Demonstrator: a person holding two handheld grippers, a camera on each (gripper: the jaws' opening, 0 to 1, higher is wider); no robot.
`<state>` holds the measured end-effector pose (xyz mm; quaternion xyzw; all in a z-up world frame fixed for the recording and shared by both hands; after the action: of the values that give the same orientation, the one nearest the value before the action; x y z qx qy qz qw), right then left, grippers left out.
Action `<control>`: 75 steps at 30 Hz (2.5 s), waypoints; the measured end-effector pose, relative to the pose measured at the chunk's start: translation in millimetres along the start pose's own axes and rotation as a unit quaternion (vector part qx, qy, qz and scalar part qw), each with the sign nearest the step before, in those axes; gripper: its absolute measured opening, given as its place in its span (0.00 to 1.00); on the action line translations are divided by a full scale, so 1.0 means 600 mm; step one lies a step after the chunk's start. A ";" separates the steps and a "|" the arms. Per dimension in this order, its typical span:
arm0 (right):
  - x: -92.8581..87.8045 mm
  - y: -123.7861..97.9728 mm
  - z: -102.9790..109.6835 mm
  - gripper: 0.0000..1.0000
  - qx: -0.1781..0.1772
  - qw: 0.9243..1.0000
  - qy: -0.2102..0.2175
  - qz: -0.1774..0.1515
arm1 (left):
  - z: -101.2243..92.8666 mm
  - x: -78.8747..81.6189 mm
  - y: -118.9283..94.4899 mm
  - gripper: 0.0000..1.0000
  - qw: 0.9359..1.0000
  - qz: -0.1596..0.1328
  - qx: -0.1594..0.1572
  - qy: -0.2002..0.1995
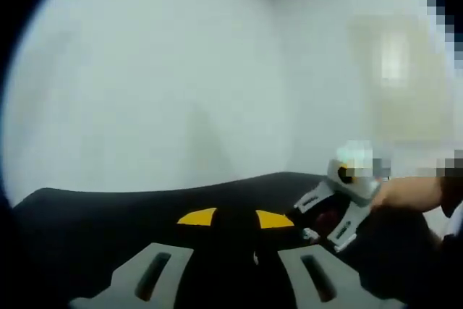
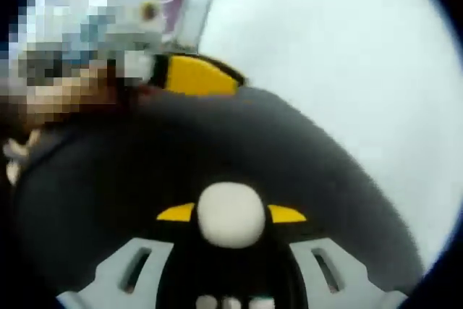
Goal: Pick up three earphones and place each one into its charging case using tactile feedback, ensure that each earphone is properly inserted and securely positioned inside the case.
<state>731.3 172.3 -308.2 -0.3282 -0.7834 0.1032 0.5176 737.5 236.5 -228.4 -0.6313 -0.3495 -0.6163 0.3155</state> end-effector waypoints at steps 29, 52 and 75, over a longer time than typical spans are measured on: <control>-0.068 -0.166 0.135 0.38 0.111 0.952 0.244 -0.149 | -0.129 -0.081 -0.001 0.25 0.976 0.105 -0.175 0.080; -0.061 -0.200 0.093 0.36 0.062 0.949 0.248 -0.187 | -0.252 -0.137 -0.053 0.37 0.910 0.157 -0.357 0.142; -0.086 -0.211 0.129 0.41 0.057 0.964 0.237 -0.108 | -0.249 -0.150 -0.033 0.35 0.918 0.168 -0.343 0.104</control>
<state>624.7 57.4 -317.4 -0.2269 -0.6618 0.0103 0.7144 638.0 119.0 -312.6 -0.6823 0.0300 -0.6987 0.2130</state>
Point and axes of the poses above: the point that each gripper's makers call its tool centre point, and the gripper's own axes: y roughly forward along the fingers, z roughly to its left, x roughly out of its top, the point moved 1 cm from there along -y, roughly backward along the fingers
